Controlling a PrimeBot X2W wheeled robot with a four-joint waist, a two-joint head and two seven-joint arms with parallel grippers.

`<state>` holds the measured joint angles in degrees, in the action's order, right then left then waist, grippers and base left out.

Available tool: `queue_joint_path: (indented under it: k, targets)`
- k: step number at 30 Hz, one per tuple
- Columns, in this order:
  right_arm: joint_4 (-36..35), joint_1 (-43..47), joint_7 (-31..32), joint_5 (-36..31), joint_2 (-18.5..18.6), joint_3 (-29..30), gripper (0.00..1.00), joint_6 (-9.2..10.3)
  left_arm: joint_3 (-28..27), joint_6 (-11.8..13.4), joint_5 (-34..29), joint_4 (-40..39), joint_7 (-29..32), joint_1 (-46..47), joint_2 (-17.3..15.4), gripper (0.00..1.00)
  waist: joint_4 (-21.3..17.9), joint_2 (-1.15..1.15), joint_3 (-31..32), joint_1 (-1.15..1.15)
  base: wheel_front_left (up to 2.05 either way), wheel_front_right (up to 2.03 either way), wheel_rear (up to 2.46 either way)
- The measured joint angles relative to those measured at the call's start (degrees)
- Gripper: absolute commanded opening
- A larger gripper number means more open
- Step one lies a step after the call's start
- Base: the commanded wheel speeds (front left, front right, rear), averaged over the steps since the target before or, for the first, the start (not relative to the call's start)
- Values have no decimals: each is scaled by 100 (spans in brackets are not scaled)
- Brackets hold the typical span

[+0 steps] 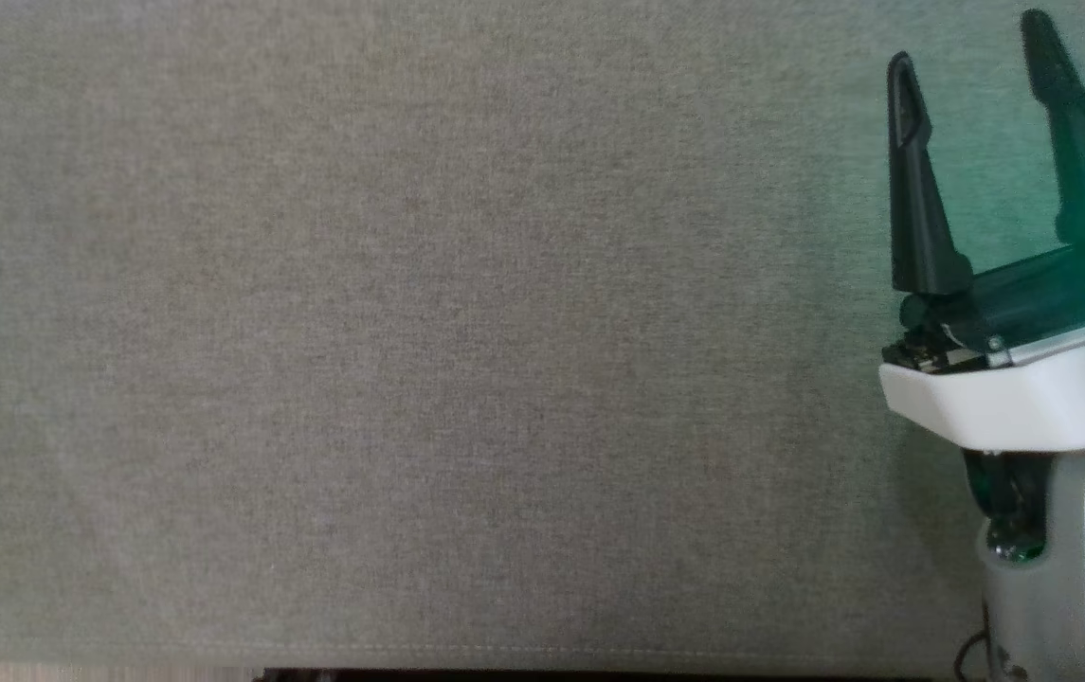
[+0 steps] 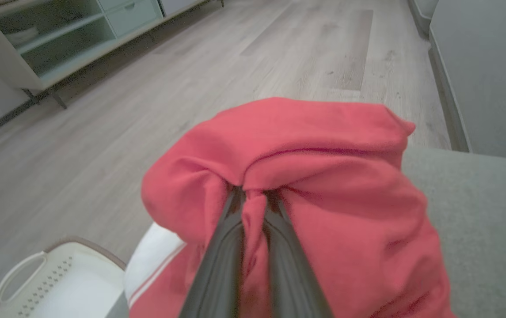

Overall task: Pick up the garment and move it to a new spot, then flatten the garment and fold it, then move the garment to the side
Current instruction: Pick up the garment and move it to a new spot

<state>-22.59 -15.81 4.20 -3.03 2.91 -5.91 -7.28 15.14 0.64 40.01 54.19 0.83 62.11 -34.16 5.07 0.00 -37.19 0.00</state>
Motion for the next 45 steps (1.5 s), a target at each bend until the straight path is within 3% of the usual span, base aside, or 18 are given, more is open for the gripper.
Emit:
queue_joint_path:
  k: [6,13,23,31,36,41,45]
  targets:
    - [452,23,-280,324,0,41,100,0,376,-307,-411,21,-290,361,-151,0,-111,0,580,0,0,0,0]
    - [977,545,-584,724,-4,146,100,0,1018,-649,-736,-369,15,459,-22,0,-344,0,1568,-1,0,0,0]
    - [1391,1347,-749,985,-15,267,100,0,1655,-779,-100,-2013,592,339,1109,0,-938,1,2874,-3,0,0,0]
    - [1397,1440,-825,1132,-19,192,100,0,1836,-655,522,-2939,800,-326,1946,0,-1592,1,3069,-2,0,0,0]
    - [1454,1393,-917,1209,-19,85,100,0,1814,-478,805,-2593,812,-984,2029,0,-1726,1,2786,1,0,0,0]
    - [1623,1097,-1087,1290,-25,-97,100,0,1745,-186,832,-1429,708,-1646,1747,0,-1924,1,2397,2,0,0,0]
    - [1761,1009,-1195,1313,-25,-93,100,0,1592,-113,832,-834,436,-1645,1591,0,-2078,1,2159,2,0,0,0]
